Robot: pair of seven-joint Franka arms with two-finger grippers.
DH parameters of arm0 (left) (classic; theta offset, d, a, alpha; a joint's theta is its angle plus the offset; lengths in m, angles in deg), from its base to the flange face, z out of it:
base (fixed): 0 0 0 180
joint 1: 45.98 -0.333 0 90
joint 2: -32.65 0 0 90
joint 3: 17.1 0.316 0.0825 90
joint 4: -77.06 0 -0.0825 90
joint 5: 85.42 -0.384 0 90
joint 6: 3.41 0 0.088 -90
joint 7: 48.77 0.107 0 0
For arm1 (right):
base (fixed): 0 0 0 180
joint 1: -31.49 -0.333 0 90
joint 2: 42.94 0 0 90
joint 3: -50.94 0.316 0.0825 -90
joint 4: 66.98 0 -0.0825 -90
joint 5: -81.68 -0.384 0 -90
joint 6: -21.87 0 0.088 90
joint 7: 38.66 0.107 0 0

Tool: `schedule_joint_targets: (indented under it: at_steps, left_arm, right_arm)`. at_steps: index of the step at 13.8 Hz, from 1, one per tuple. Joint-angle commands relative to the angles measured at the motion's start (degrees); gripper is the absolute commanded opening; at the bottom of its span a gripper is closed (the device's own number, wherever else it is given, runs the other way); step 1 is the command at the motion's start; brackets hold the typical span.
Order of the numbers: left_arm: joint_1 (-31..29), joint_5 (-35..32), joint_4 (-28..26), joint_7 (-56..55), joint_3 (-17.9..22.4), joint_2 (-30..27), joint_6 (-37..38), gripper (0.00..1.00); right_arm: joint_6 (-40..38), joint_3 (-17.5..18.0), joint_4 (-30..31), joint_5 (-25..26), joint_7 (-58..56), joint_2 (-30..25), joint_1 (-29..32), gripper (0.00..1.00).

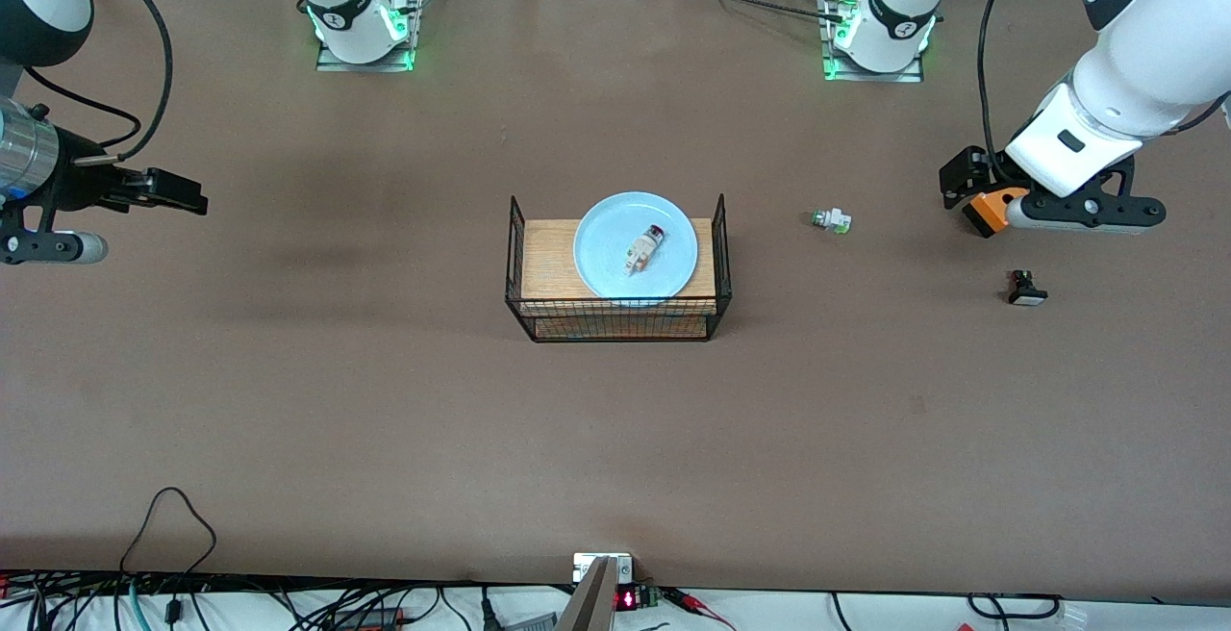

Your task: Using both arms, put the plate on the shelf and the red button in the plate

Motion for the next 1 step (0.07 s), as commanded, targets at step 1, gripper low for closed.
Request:
schedule_joint_targets:
  at_steps: [1]
  left_arm:
    - [-0.28, -0.10, -0.87, 1.20, 0.16, -0.91, -0.65, 1.00]
  right_arm:
    - [-1.16, 0.40, -1.60, -0.47, 0.20, 0.59, 0.57, 1.00]
